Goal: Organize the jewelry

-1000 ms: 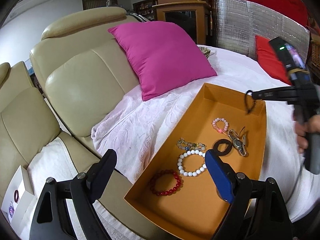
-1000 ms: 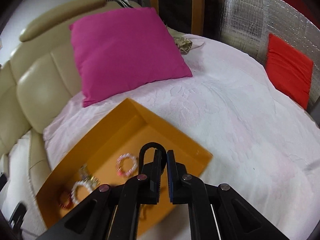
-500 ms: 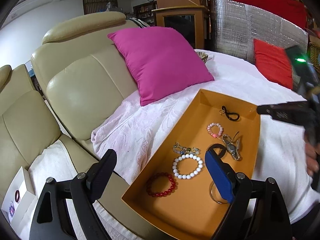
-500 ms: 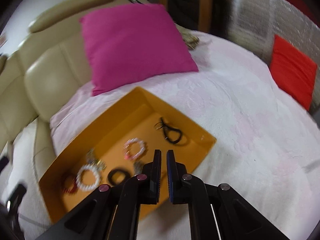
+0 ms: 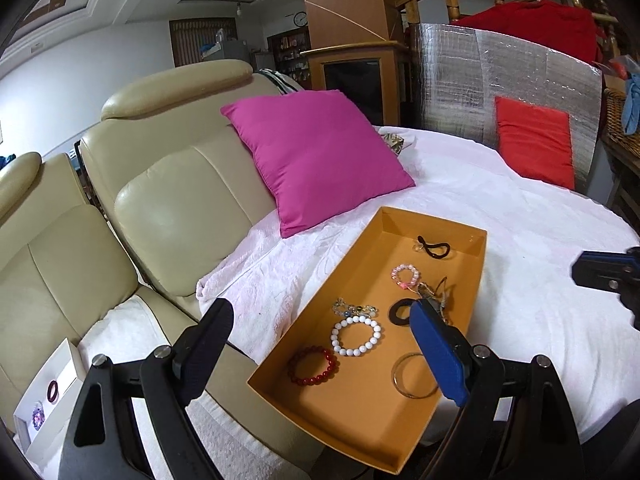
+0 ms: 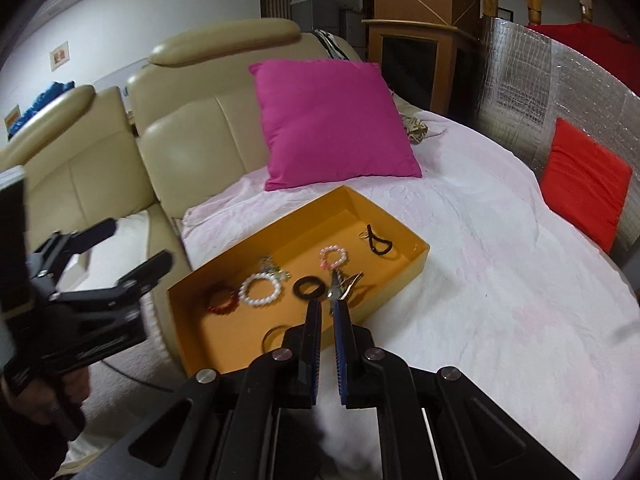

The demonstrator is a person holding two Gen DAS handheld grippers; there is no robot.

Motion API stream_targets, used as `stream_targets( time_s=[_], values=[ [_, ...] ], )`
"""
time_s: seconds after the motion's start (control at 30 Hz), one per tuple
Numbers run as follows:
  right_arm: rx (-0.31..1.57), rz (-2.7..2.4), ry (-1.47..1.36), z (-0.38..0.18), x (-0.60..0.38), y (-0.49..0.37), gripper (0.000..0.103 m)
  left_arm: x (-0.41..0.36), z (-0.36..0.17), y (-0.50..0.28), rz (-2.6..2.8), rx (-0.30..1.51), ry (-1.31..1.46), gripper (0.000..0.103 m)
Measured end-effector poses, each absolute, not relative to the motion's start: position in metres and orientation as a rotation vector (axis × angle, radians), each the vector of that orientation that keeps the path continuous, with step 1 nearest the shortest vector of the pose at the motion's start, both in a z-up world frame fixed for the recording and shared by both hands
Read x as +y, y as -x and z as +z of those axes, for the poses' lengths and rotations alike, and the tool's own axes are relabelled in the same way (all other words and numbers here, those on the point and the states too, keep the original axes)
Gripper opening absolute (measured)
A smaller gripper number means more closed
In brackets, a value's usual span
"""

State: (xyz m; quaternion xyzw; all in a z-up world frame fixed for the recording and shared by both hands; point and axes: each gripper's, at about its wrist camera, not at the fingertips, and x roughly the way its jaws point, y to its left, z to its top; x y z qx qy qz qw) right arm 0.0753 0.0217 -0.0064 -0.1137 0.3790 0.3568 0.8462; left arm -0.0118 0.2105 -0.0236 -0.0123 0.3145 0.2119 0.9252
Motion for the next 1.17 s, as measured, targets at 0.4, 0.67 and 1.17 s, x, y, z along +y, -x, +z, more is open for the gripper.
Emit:
stream_targets(
  time_s=[0.4, 0.67, 1.17],
  values=[
    [0.763, 0.731, 0.149, 0.006, -0.009, -0.030, 0.055, 0.191, -0.011, 0.039, 0.436, 0.621, 0.022, 0.090],
    [0.771, 0.684, 0.114, 0.006, -0.006, -0.020, 0.055, 0.185, -0.008, 0.050, 0.430, 0.611, 0.022, 0.090],
    [0.791, 0.682, 0.122, -0.008, 0.009, -0.046, 0.055, 0.189, -0.008, 0.034, 0.403, 0.609, 0.010, 0.090]
  ],
)
